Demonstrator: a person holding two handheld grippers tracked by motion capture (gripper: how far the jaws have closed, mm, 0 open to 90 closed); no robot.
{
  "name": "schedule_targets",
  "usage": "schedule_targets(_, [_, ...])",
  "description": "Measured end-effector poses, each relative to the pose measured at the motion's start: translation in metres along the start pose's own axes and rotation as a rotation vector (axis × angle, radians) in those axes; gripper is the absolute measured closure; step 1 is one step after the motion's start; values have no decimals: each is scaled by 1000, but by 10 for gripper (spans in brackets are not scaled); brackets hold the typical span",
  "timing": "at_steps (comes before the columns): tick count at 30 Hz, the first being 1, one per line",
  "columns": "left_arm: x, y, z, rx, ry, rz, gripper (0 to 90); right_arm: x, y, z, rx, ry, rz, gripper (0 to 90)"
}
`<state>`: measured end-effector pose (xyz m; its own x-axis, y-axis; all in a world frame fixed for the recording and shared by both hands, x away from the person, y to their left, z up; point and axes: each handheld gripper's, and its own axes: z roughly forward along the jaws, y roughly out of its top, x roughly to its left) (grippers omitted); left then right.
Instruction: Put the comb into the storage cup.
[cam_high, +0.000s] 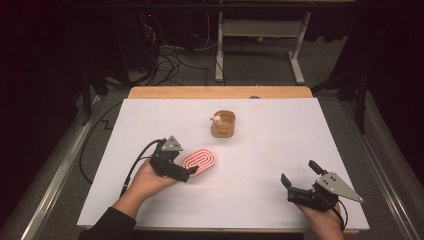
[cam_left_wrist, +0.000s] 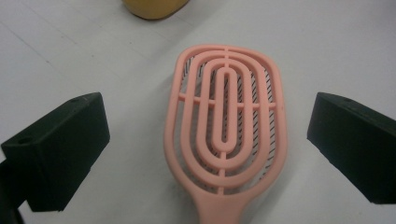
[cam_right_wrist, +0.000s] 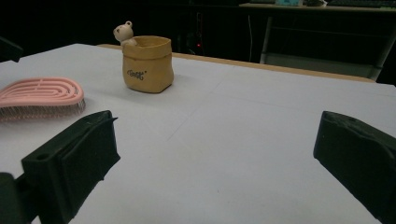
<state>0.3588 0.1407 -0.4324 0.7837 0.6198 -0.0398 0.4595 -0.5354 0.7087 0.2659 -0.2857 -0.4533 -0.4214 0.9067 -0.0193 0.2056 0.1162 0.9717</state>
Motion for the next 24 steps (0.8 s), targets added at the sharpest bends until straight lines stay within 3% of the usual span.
schedule_targets(24, [-11, 17, 36, 163, 4, 66, 0, 0, 1, -1, -4, -1, -1, 1])
